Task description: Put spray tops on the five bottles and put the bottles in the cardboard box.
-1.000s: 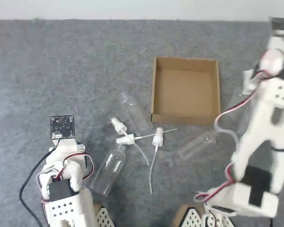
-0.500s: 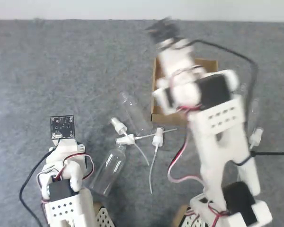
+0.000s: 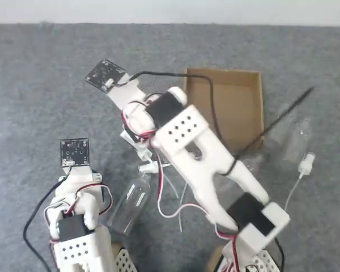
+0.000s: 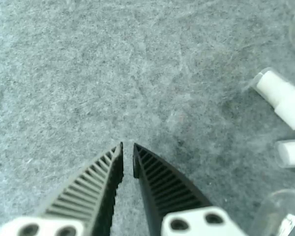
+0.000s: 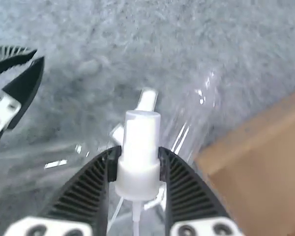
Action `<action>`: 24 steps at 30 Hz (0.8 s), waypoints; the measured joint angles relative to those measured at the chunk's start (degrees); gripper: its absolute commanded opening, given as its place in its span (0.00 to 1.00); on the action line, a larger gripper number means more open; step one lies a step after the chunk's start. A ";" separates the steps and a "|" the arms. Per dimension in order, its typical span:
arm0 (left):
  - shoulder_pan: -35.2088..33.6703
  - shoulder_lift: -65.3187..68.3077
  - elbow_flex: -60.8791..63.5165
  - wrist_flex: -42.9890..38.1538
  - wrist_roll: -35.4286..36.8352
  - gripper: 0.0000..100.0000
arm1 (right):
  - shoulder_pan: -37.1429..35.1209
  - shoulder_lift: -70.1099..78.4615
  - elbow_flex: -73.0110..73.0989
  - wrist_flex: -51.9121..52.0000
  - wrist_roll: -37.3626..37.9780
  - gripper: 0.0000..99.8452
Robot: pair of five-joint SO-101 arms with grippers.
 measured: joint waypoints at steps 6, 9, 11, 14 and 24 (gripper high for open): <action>0.00 0.00 0.00 0.00 0.00 0.03 | 0.00 7.03 0.00 -6.15 0.00 0.02; 0.00 0.00 0.00 0.00 0.00 0.03 | 0.18 10.55 0.00 -8.44 0.00 0.02; 0.00 0.00 0.00 0.00 0.00 0.03 | 0.44 12.75 0.00 -9.76 0.00 0.02; 0.00 0.00 0.00 0.00 0.00 0.03 | 2.20 15.47 0.00 -10.99 0.00 0.02; 0.00 0.00 0.00 0.00 0.00 0.03 | 5.89 17.76 0.00 -11.69 0.00 0.02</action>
